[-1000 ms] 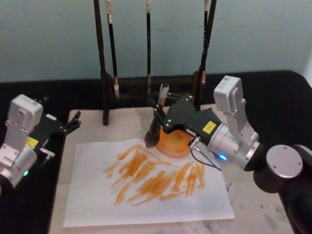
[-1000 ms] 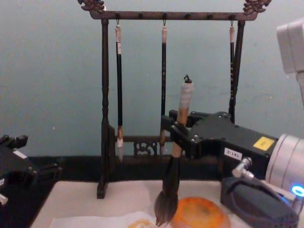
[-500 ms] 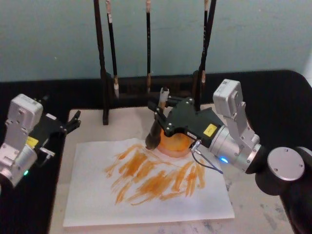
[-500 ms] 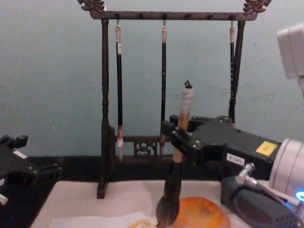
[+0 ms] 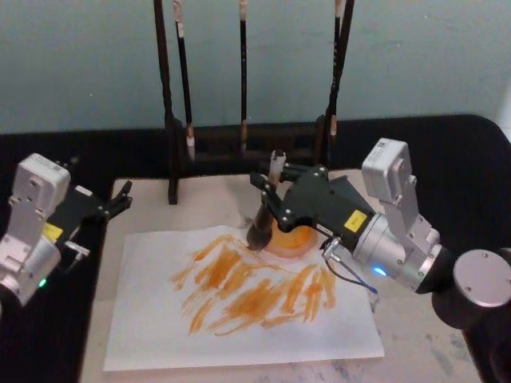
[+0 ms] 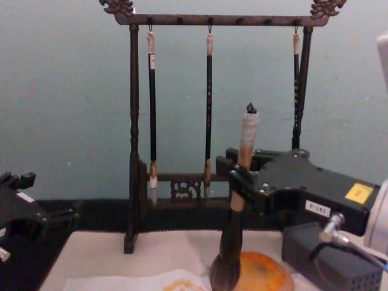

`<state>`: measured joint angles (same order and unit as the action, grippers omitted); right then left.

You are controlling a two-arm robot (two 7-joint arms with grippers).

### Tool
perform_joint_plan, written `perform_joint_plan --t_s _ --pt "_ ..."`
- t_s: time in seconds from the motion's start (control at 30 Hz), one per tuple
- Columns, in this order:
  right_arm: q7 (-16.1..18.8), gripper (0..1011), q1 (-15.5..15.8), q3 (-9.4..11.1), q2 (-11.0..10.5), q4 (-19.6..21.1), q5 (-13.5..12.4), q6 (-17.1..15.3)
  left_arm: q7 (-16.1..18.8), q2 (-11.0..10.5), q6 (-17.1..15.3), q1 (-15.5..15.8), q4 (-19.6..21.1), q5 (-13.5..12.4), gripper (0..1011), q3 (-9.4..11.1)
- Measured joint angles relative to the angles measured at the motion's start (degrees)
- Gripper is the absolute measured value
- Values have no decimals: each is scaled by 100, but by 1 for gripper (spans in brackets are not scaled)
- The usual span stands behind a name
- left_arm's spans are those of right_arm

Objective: Pick up the brush from the inkstone, write on the paper, then place the brush back to its original position.

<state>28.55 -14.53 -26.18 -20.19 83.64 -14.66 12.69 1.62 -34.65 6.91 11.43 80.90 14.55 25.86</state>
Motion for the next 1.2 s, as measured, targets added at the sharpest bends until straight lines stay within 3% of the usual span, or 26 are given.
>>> perform_joint_plan --t_s 1.2 --pt "35 156 703 307 -460 826 24 111 0 0 0 0 0 0 1001 0"
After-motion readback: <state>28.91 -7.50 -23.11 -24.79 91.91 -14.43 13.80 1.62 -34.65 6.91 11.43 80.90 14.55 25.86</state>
